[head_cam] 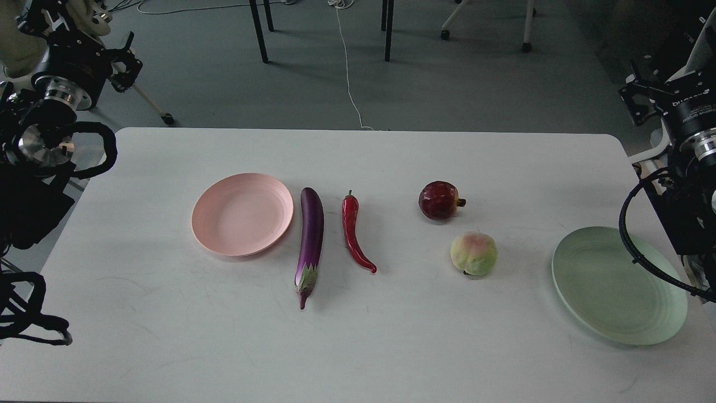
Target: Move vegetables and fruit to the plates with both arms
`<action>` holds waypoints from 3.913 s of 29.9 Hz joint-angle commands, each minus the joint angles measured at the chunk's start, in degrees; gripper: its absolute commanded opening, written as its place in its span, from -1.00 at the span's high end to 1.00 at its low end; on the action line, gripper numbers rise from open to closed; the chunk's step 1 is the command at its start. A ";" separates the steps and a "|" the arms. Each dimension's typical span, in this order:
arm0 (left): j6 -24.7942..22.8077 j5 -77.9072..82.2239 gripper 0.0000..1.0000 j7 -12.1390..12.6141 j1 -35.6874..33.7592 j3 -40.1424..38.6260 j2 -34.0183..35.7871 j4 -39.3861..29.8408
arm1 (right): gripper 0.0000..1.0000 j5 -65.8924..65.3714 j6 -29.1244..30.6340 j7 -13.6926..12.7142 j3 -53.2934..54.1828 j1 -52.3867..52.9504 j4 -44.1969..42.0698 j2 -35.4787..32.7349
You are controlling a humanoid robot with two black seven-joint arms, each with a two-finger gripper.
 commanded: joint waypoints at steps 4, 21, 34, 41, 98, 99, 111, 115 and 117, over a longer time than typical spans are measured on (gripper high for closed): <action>0.00 0.06 -0.97 0.15 0.00 0.40 0.04 -0.08 | -0.99 -0.09 0.00 0.00 -0.21 -0.27 0.11 0.29; 0.00 0.15 -0.97 0.32 -0.17 0.31 0.39 -0.17 | -0.99 -11.05 0.00 0.00 -45.96 38.73 5.73 -12.01; 0.00 0.15 -0.97 0.06 -0.17 0.40 0.48 -0.17 | -0.99 -43.91 0.00 0.00 -79.46 61.16 23.48 -5.78; 0.00 0.15 -0.97 0.06 -0.17 0.40 0.30 -0.17 | -0.99 -62.90 0.00 0.18 -90.64 66.53 30.34 1.51; 0.00 0.15 -0.97 0.06 1.58 0.57 2.23 0.01 | -0.04 -79.89 -4.44 2.02 -100.41 56.76 24.54 13.85; 0.00 0.15 -0.97 0.06 1.58 0.57 2.23 -0.08 | -0.04 -80.15 -4.44 2.02 -100.40 57.99 25.24 12.35; 0.00 0.32 -0.97 0.15 1.76 0.75 3.73 -0.08 | -0.04 -88.85 -4.44 1.76 -100.58 59.24 31.92 -9.97; 0.00 0.41 -0.97 0.15 1.85 0.75 3.90 -0.08 | -0.04 -93.06 -4.44 1.58 -100.67 58.62 35.61 -16.30; 0.00 0.41 -0.97 0.15 1.85 0.75 3.90 -0.08 | -0.05 -95.08 -4.44 1.50 -100.76 58.01 37.46 -18.76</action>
